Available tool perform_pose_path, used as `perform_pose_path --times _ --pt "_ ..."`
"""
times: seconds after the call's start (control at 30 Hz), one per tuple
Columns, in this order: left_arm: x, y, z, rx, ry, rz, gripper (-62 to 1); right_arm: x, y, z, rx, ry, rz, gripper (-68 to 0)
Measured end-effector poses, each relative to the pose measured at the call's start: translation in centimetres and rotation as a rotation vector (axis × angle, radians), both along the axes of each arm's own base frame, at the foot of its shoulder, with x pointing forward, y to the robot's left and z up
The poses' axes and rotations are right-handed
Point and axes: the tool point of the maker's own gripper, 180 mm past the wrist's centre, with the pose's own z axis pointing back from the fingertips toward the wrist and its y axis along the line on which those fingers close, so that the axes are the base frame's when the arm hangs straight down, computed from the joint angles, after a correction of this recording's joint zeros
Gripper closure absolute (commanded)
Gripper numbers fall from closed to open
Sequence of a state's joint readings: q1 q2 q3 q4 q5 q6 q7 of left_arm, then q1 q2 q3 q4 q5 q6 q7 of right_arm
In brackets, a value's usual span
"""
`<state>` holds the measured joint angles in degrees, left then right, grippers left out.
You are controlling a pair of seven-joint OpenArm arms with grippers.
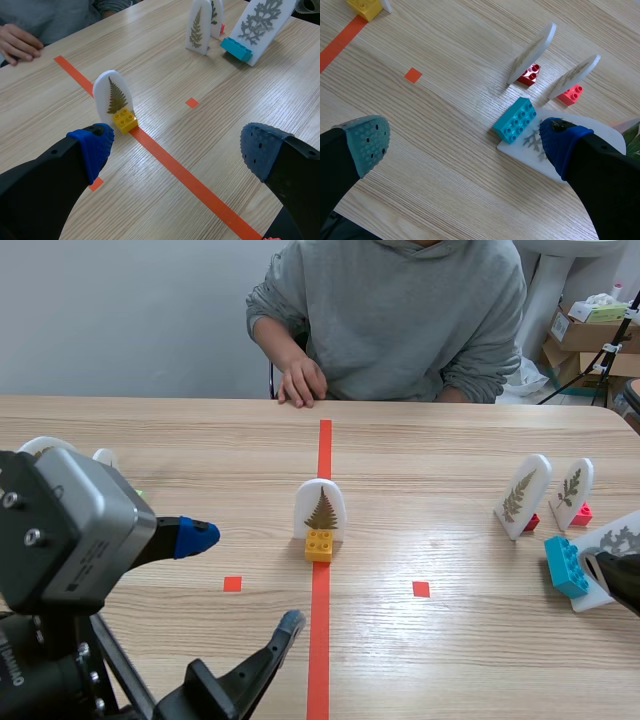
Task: Do the leaf sorting experiment
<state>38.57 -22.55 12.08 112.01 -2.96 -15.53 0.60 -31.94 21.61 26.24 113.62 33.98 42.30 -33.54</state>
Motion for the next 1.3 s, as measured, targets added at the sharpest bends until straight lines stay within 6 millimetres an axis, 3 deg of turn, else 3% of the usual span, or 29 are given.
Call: perform_pose_path --times 0.73,1.3 --pt "0.1 0.0 0.1 -0.006 -0.001 0.009 -54.0 0.0 0.0 0.1 0.003 -0.004 0.000 -61.5" --pt "0.1 0.0 0.1 -0.007 0.001 0.006 -54.0 1.1 0.3 1.4 0.023 -0.070 0.008 -61.5"
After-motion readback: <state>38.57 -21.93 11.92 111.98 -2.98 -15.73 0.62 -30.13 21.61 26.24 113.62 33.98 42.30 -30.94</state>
